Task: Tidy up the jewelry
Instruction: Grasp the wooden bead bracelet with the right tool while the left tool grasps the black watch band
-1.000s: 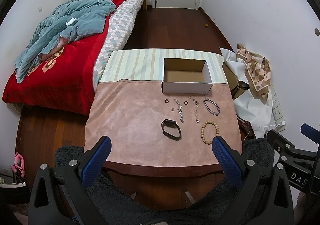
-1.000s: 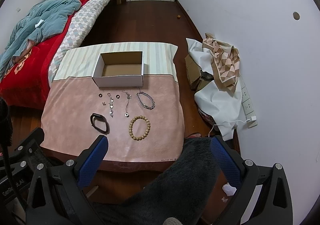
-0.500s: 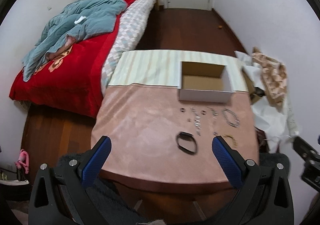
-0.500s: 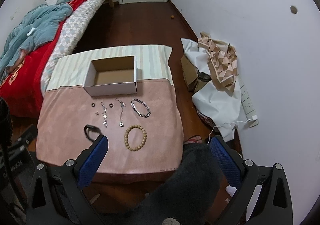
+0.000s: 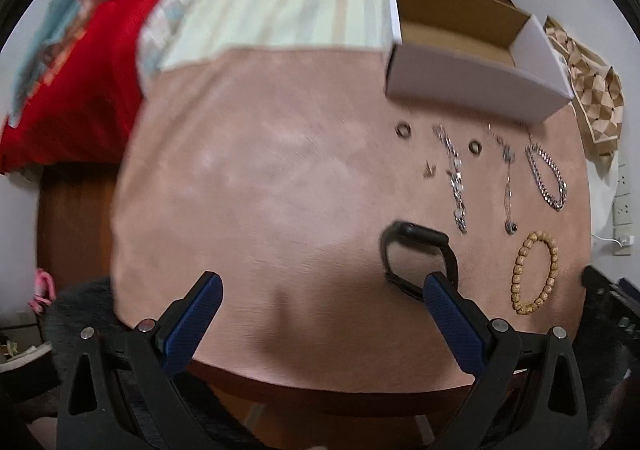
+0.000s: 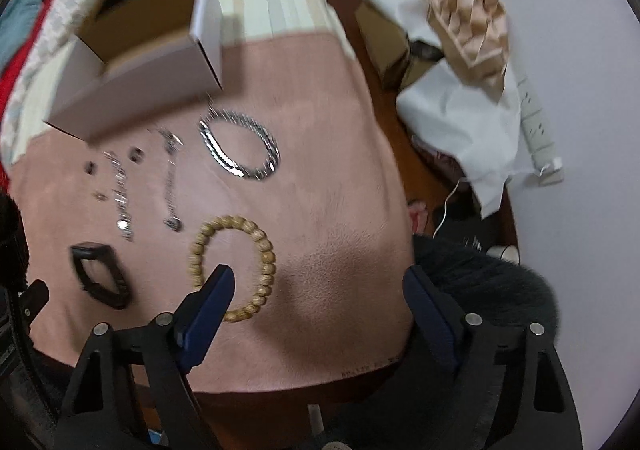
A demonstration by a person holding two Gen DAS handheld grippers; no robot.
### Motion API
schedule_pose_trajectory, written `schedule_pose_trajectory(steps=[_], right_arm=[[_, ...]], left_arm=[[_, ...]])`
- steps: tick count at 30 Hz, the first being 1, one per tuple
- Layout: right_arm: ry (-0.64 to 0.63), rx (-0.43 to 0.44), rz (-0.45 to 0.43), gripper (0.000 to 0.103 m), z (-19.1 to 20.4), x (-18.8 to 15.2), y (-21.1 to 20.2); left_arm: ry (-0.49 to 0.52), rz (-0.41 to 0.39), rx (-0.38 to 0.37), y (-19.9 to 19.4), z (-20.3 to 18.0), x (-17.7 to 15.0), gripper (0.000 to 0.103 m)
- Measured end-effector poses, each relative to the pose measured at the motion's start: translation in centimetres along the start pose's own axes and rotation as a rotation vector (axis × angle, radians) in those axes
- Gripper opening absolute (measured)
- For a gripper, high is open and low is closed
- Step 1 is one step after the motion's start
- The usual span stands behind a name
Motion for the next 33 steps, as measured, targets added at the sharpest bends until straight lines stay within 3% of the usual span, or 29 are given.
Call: schedule_pose_trajectory(steps=[3,8,10,12,14,16,17,18,19,25,33], right_arm=[[0.01,0.018,0.042,0.083,0.2,-0.2,1.9],[0.011,0.036,0.068,0.08,0.6,-0.3,3.5],[0.009,0.049,0.072,0.078,0.8,-0.2,4.0],[0.006,0.06,0.075,0.069,0.9,0.0,4.6],[0.014,0.086,0.06,0.065,0.9,0.2,5.0],[0.008,0.095,0.04,0.059,1.1,0.4,5.1],[-0.004,0.093,0.025,0.046,1.3,0.5,4.9],[-0.017,0.089,0.008,0.023,1.6,0.7,4.7],[-0.029,0.085,0.001,0.009,1.8,0.8,4.6],[-0.007,0.133,-0.031,0.009,2.4,1.0,3.5],[-0.005,0.18,-0.15,0.009,2.9,1.8,-1.7]], left_arm=[[0.003,0.031,-0.023,2.3,-0.9,-0.2,0.093],[0.036,0.074,-0.016,5.2,-2.0,0.0,0.057],[0.047,0.068,-0.041,5.6,-2.2,0.2,0.049],[0.076,0.04,-0.053,5.6,-2.7,0.4,0.032],[0.101,0.028,-0.052,5.4,-3.1,0.4,0.006],[0.117,0.012,-0.044,5.3,-3.2,0.5,0.005],[0.12,0.004,-0.043,5.0,-3.2,0.6,0.004],[0.122,-0.003,-0.047,4.9,-3.3,0.6,0.003],[0.122,-0.008,-0.05,4.7,-3.3,0.6,0.003],[0.138,-0.063,-0.062,1.2,-4.6,0.9,0.002],[0.124,-0.125,-0.123,-2.9,-4.3,2.2,0.002]])
Point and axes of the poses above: each gripper's, at about its wrist camera, not at the fingertips, and y roughly the way its jaws point, z to its left, x to its top, the point moved 5 cm from there along y, roughly the way its jaws point, and after that the axes turned 15 degrees about -y, right-handed, at the moved point
